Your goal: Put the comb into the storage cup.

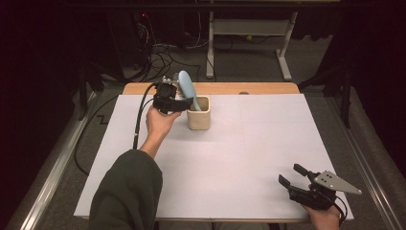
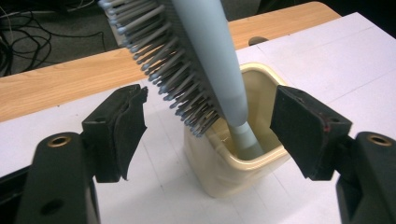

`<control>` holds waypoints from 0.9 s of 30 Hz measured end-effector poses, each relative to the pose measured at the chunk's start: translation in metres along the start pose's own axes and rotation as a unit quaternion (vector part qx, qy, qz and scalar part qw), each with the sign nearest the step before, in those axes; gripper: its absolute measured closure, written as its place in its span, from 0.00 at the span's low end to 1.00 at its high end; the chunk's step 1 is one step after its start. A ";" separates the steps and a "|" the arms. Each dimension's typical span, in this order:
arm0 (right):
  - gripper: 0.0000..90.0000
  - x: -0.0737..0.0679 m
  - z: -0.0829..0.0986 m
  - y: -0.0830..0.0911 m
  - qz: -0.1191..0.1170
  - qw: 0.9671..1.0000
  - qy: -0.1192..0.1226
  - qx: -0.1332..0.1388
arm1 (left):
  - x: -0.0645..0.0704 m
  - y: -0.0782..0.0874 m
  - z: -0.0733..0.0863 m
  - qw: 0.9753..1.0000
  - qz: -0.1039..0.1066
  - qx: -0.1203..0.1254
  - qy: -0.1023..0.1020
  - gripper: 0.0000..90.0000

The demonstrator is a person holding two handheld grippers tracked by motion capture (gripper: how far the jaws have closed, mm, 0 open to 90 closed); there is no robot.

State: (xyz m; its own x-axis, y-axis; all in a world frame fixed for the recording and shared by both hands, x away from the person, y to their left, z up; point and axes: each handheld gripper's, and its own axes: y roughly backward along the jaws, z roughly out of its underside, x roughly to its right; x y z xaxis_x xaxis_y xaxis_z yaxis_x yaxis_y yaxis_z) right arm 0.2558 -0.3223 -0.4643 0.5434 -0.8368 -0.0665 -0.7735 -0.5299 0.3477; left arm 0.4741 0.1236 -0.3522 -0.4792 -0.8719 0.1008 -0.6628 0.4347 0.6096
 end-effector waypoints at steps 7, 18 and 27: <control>0.31 0.000 0.000 0.000 0.001 1.000 0.000 0.001 | -0.002 0.007 0.004 1.000 0.003 0.009 0.000 0.32; 0.30 0.001 0.000 0.000 0.002 1.000 0.000 0.002 | -0.007 0.015 0.008 1.000 0.011 0.020 0.001 0.35; 0.31 0.001 0.000 0.000 0.003 1.000 0.000 0.002 | -0.012 0.024 0.011 1.000 0.009 0.027 0.002 0.36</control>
State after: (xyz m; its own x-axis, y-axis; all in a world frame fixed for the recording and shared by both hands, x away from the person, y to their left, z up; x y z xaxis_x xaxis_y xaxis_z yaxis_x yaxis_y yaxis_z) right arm 0.2564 -0.3228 -0.4644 0.5384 -0.8403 -0.0636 -0.7784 -0.5248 0.3445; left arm 0.4579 0.1472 -0.3474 -0.4897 -0.8643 0.1145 -0.6837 0.4622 0.5647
